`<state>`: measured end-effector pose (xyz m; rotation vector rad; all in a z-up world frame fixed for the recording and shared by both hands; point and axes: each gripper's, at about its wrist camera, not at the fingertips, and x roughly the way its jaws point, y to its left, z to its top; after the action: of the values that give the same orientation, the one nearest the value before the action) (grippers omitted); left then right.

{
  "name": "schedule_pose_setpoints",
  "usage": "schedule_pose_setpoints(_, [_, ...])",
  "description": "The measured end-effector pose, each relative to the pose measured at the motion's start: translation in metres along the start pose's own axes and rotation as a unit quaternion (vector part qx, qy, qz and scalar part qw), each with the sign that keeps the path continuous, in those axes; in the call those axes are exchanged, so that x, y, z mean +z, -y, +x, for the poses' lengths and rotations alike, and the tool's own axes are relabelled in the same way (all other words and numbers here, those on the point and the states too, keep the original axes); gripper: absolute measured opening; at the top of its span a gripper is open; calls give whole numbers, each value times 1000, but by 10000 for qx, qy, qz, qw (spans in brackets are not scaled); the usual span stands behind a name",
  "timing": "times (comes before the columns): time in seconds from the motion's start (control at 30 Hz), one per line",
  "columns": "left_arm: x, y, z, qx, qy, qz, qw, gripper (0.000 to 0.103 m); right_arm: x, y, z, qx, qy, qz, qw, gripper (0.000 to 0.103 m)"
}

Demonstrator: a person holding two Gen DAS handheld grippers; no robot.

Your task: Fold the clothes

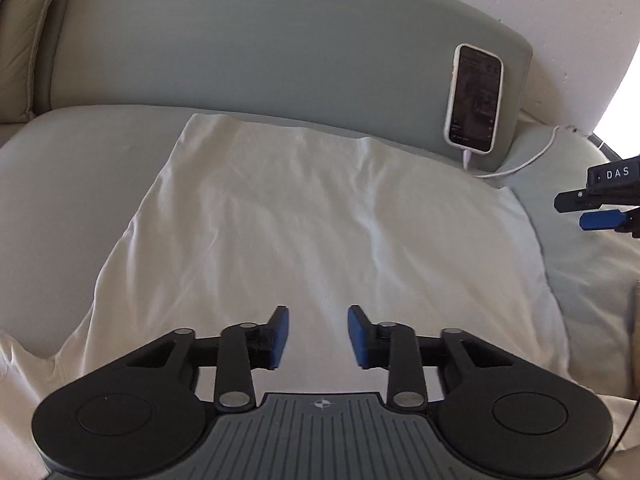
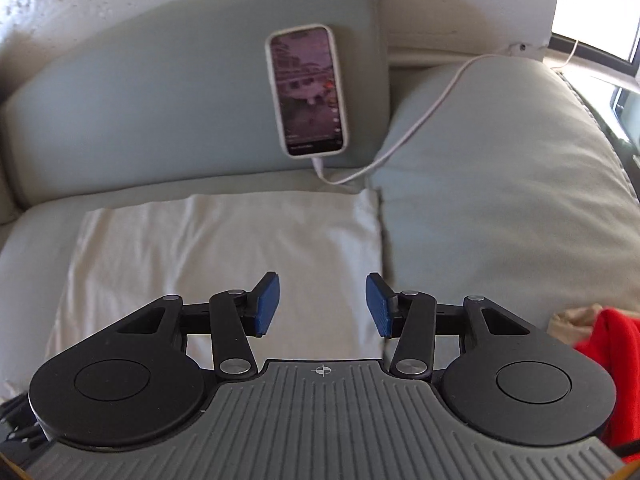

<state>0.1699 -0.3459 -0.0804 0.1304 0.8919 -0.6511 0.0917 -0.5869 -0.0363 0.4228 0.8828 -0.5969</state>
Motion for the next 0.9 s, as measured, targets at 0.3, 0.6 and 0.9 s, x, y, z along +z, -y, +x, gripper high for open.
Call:
schedule_pose_setpoints(0.3, [3, -14, 32, -636, -427, -481, 9959, 27, 43, 47, 106, 58, -177, 785, 9967, 35])
schedule_pose_setpoints(0.6, [3, -8, 38, -592, -401, -301, 9970, 27, 45, 41, 139, 12, 205, 495, 9986, 3])
schedule_pose_setpoints(0.9, [2, -7, 40, -480, -484, -261, 9973, 28, 44, 6, 146, -817, 381, -266, 9956, 11])
